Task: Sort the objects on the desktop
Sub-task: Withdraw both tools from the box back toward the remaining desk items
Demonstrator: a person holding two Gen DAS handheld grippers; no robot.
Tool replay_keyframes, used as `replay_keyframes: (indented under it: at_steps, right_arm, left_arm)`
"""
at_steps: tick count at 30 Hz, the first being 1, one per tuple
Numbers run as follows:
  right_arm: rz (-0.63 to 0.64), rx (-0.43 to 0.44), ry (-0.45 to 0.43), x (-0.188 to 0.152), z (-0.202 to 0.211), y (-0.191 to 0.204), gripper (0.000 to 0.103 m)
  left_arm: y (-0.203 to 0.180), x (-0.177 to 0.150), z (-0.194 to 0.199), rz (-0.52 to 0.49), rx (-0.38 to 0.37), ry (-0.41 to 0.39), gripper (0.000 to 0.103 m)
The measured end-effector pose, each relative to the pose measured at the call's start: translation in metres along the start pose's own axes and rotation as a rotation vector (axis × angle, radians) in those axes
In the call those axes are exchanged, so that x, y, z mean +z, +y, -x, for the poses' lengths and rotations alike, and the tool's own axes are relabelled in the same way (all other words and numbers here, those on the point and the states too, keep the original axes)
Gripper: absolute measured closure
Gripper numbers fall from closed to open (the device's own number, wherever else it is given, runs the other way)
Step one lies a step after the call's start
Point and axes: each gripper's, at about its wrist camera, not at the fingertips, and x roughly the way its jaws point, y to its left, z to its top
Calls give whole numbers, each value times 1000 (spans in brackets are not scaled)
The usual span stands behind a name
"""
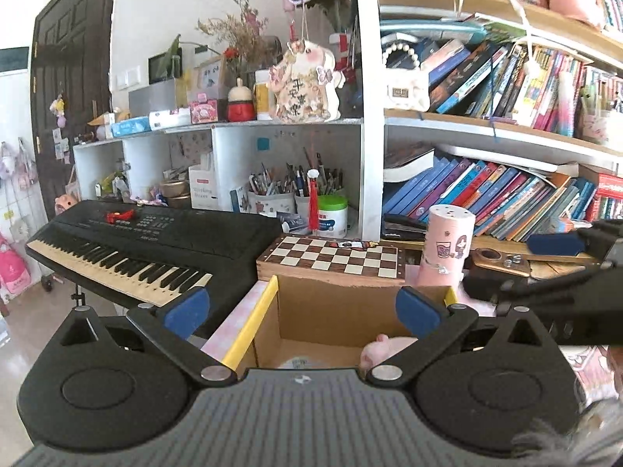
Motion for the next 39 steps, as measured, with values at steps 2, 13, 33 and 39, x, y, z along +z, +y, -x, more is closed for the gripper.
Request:
replay_keyframes:
  at_steps: [2,13,33,39]
  right_arm:
    - [-42,-33,-24,-4,15,-1,20]
    - [-141,-158,19,-50,91,22,17]
    - [-352,-176,204,-144,178,52,11]
    - [-351,-296,246,-151,196,52,11]
  left_arm:
    - [5,-5,19,24,9,0,0]
    - [21,-55,93,70,-17,61,0]
    - [-8,-127,160,-10,-124,168,0]
    - [-27,-133,162,-55,-207,206,0]
